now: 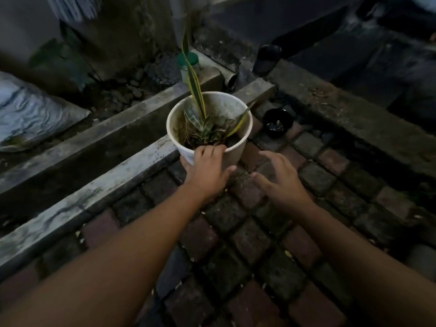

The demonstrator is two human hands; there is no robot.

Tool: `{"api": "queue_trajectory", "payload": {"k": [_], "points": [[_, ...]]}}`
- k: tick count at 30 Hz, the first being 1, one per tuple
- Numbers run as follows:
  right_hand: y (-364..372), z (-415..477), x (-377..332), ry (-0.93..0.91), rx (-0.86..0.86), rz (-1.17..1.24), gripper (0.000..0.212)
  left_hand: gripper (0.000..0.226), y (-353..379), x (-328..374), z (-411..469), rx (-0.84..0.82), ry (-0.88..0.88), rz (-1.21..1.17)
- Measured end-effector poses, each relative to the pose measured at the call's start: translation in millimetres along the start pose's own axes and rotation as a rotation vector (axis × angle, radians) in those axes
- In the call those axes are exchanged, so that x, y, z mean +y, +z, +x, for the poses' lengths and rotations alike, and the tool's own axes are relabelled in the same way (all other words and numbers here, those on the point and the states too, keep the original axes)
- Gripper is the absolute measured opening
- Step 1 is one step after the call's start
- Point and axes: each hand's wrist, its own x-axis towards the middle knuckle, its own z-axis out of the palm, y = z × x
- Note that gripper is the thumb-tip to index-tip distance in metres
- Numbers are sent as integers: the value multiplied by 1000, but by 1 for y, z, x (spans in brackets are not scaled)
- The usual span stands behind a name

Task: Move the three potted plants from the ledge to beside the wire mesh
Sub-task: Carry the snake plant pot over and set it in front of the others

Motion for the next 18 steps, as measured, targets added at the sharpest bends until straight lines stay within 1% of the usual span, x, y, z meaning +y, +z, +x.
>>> {"api": "queue_trajectory", "payload": {"k": [3, 5, 7, 8, 10, 11, 12, 14, 15, 17, 18], "points": [[15, 12, 36, 42, 50, 128, 55, 48, 21, -8, 10, 176, 44, -59], [16, 20, 50, 58, 68, 162, 56, 36, 24, -15, 14, 246, 63, -193], [15, 32, 47, -2, 77, 108, 57, 28, 22, -25, 16, 288, 100, -300], [12, 40, 39, -74, 71, 45, 59, 25, 19, -28, 16, 284, 123, -316], [8, 54, 21, -291, 34, -112, 62, 22, 12, -37, 12, 236, 163, -291], [6, 59, 11, -388, 2, -179, 60, 21, 7, -43, 10, 216, 186, -257], [5, 63, 2, -442, -36, -227, 54, 21, 3, -49, 8, 199, 206, -214], [4, 69, -7, -464, -98, -280, 37, 20, -3, -65, 4, 193, 198, -130], [5, 71, -7, -457, -110, -286, 32, 19, -4, -72, 2, 208, 176, -103], [10, 69, 0, -454, -83, -251, 35, 18, -3, -81, -1, 247, 146, -71], [14, 66, 5, -470, -43, -224, 36, 16, -2, -83, -2, 271, 145, -73]]}}
